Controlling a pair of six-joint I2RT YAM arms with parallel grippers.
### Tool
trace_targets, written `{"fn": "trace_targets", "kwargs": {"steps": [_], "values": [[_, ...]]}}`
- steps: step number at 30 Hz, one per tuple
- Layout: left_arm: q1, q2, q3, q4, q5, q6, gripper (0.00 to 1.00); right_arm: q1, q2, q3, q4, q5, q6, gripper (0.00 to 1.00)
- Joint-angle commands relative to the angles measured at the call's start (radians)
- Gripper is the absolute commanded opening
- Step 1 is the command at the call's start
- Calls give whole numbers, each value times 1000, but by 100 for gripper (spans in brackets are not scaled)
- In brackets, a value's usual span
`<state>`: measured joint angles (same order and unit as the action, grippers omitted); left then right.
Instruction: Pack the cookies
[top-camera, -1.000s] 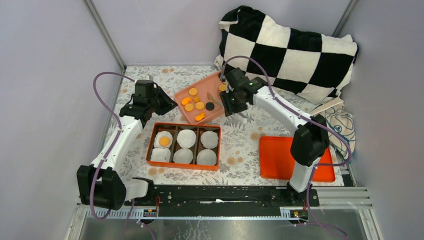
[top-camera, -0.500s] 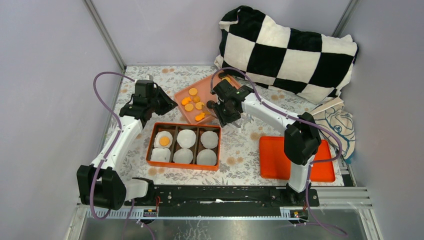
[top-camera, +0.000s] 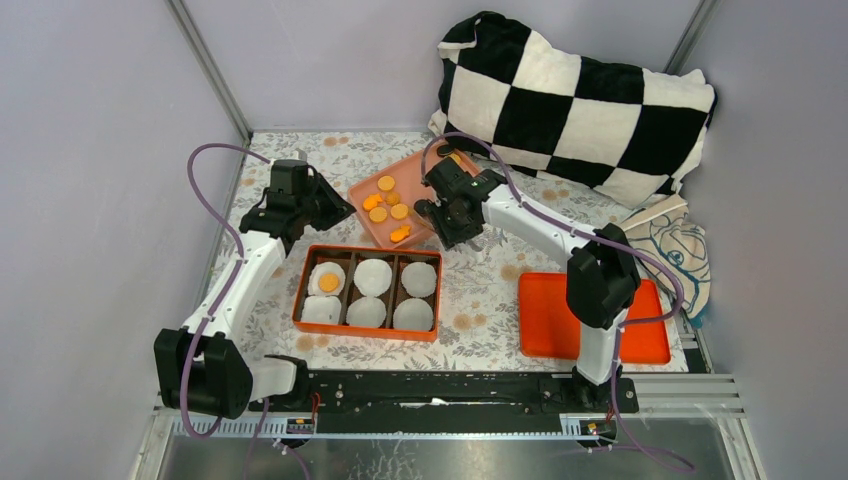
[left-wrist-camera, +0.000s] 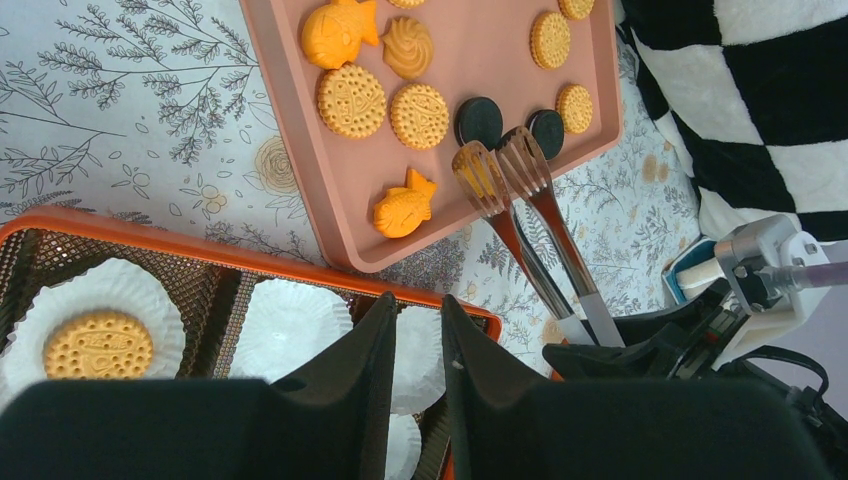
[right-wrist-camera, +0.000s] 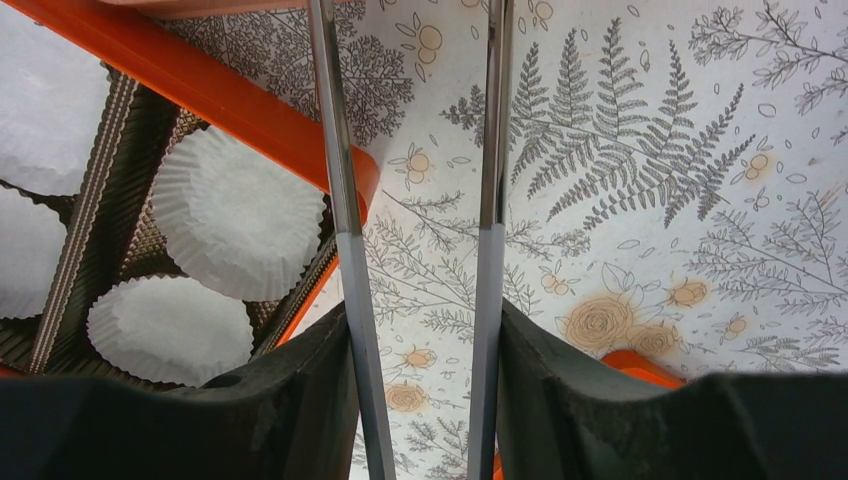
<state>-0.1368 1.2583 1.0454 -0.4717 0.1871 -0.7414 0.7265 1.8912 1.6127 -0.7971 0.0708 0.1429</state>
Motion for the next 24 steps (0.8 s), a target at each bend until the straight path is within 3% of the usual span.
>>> {"fn": "trace_targets", "kwargs": {"steps": [1, 11, 20, 24], "values": [[6, 6, 7, 27, 4, 21, 28, -2, 43, 63, -5, 31, -25, 51], [6, 2, 8, 24, 11, 23, 28, -2, 92, 82, -12, 114, -18, 51], [6, 14, -2, 33, 17, 25, 28, -4, 166, 158, -13, 88, -27, 51], [6, 9, -5, 30, 14, 28, 28, -4, 206, 203, -20, 63, -25, 46]]}}
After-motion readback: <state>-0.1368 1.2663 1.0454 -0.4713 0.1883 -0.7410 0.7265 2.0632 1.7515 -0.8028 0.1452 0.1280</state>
